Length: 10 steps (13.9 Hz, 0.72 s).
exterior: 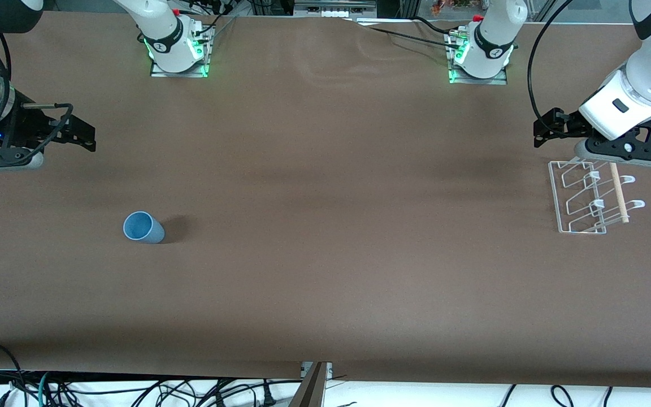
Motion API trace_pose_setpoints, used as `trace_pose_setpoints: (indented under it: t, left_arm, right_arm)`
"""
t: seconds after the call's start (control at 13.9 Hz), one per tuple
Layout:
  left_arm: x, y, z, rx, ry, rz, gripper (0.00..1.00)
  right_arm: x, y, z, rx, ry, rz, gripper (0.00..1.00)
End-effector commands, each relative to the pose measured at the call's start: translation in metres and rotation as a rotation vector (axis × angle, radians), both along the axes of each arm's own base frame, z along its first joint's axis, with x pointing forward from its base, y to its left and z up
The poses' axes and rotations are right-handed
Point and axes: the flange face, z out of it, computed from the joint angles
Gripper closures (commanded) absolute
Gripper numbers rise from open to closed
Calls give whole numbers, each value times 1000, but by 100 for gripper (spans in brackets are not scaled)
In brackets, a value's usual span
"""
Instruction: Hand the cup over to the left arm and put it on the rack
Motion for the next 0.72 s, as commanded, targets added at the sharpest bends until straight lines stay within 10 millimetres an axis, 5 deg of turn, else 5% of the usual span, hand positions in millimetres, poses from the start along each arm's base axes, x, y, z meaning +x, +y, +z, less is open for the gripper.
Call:
trace_pose_setpoints:
  t: [0.0, 0.43, 0.65]
  left_arm:
    - [-1, 2, 6, 10, 3, 8, 0]
    - [-1, 3, 6, 10, 3, 9, 0]
    - [-1, 3, 7, 10, 1, 8, 0]
  right_arm:
    - [3, 2, 6, 9, -5, 14, 0]
    - [10, -4, -9, -15, 15, 5, 0]
    - [30, -17, -45, -37, 44, -10, 0]
